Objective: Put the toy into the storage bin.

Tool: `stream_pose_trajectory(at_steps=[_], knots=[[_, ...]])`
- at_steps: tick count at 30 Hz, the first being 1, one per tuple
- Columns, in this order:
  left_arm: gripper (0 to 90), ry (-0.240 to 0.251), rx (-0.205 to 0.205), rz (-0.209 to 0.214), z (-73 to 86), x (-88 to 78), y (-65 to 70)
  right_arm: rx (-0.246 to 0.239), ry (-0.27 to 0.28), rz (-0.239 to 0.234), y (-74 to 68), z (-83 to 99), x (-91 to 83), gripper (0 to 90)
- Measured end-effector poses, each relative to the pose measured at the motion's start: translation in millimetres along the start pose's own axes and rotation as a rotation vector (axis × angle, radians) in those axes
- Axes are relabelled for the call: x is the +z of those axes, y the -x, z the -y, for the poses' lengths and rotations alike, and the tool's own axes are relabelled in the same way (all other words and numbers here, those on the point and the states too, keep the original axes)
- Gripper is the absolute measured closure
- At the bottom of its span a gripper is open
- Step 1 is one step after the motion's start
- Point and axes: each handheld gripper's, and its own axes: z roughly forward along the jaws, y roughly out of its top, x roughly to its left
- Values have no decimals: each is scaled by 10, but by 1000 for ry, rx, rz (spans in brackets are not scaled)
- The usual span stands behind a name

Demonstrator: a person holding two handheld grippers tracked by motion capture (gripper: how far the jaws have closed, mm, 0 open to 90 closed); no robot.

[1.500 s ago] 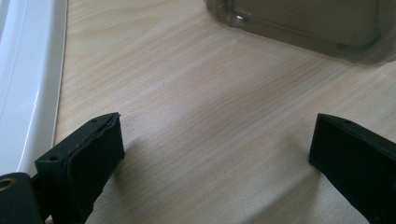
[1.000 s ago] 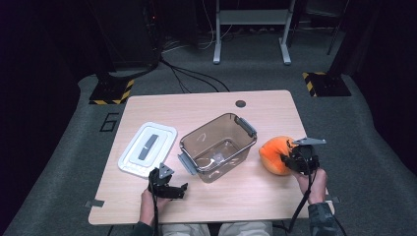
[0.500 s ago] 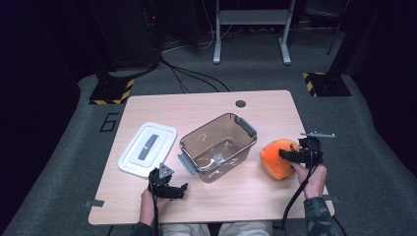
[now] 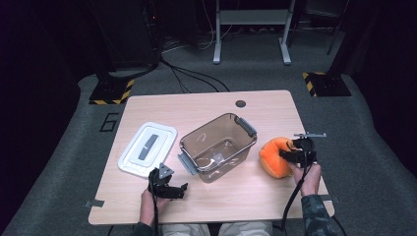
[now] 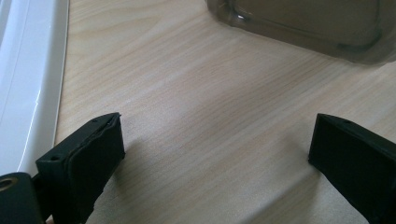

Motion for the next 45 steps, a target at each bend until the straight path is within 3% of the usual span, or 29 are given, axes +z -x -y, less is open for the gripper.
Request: stream_pose_trajectory(at_steps=[6, 13, 33, 45], knots=[[32, 0, 0, 0, 0, 0, 0, -9, 48, -22, -11, -21, -125, 705], [32, -1, 3, 0, -1, -1, -3, -68, 76, -29, -57, -104, -265, 704], [31, -1, 3, 0, -1, -1, -3, -126, 106, -28, -128, -336, -521, 696], [32, 0, 2, -1, 0, -1, -2, -165, 137, -14, -185, -578, -594, 695]])
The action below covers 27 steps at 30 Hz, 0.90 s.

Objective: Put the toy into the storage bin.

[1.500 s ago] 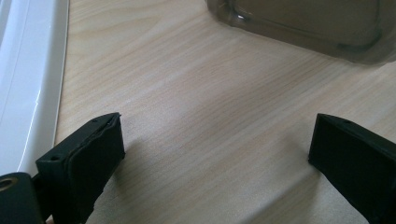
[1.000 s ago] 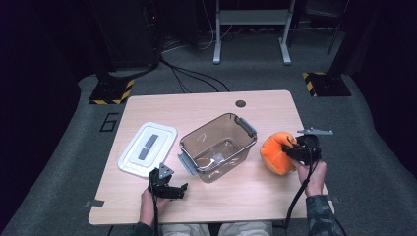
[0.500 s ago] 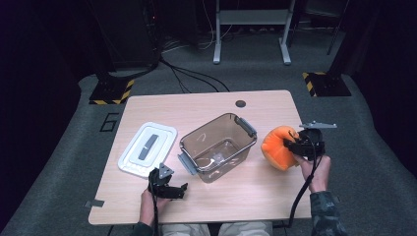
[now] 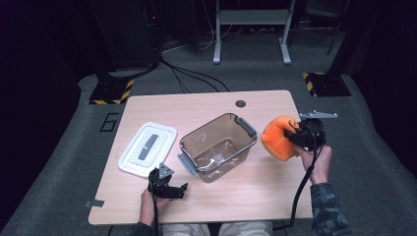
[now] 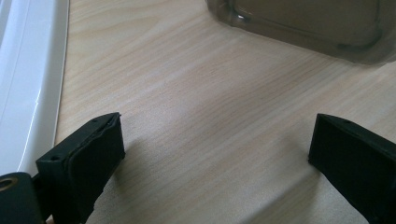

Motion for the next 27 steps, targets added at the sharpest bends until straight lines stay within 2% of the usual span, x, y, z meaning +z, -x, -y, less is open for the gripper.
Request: stream_pose_trajectory(at_steps=[16, 27], knots=[[32, 0, 2, 1, 0, 0, -1, -64, 30, -9, -102, -363, -35, 695], [32, -1, 1, 0, 0, 0, -1, -115, 42, -39, -195, -584, -70, 695]])
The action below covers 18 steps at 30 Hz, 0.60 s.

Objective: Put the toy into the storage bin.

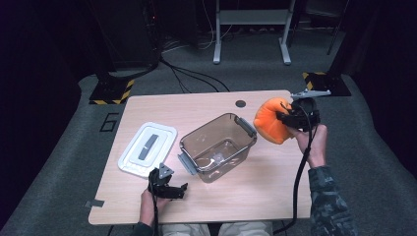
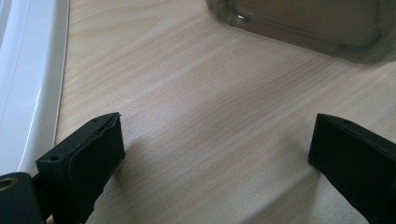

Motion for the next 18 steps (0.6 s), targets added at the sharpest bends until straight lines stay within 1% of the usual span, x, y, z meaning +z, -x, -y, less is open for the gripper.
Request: stream_pose_trajectory(at_steps=[8, 10, 11, 17, 18], knots=[[32, 0, 0, 0, 0, 0, 0, -55, 2, -43, -117, -171, 12, 693], [32, 0, 0, 0, 0, 0, 0, -83, 0, -63, -169, -220, 35, 693], [32, 0, 0, 0, 0, 0, 0, -83, -1, -70, -188, -234, 45, 692], [32, 0, -1, 0, 1, 0, 1, -122, -12, -117, -330, -334, 122, 689], [32, 1, -4, 0, 1, 1, 2, -135, -12, -125, -353, -349, 135, 689]])
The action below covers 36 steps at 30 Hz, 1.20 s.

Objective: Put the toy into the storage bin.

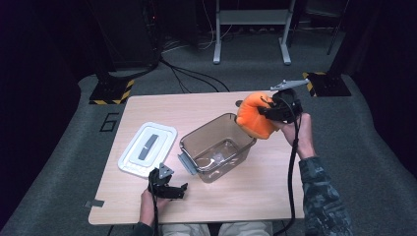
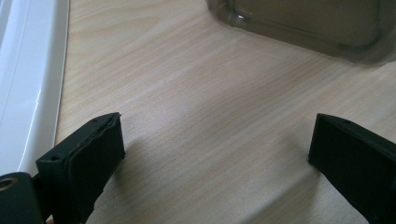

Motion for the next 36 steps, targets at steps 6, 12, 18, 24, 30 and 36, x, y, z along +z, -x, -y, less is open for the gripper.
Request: stream_pose_trajectory(at_steps=[6, 12, 18, 24, 30, 36], knots=[[32, -2, 8, -4, 0, -2, -2, -52, -11, -51, -116, -97, 94, 688], [32, -2, 5, -3, 0, -1, 0, -60, -23, -80, -209, -157, 188, 680], [32, -2, 5, -4, 0, -1, 0, -37, -53, -92, -322, -184, 287, 672], [32, -4, 3, -2, 1, -3, 1, 1, -86, -98, -453, -167, 398, 662], [32, -3, 1, -5, 2, -3, 2, 18, -102, -121, -545, -132, 499, 656], [32, -3, 0, -5, 3, -5, 1, 15, -116, -134, -615, -104, 564, 647]])
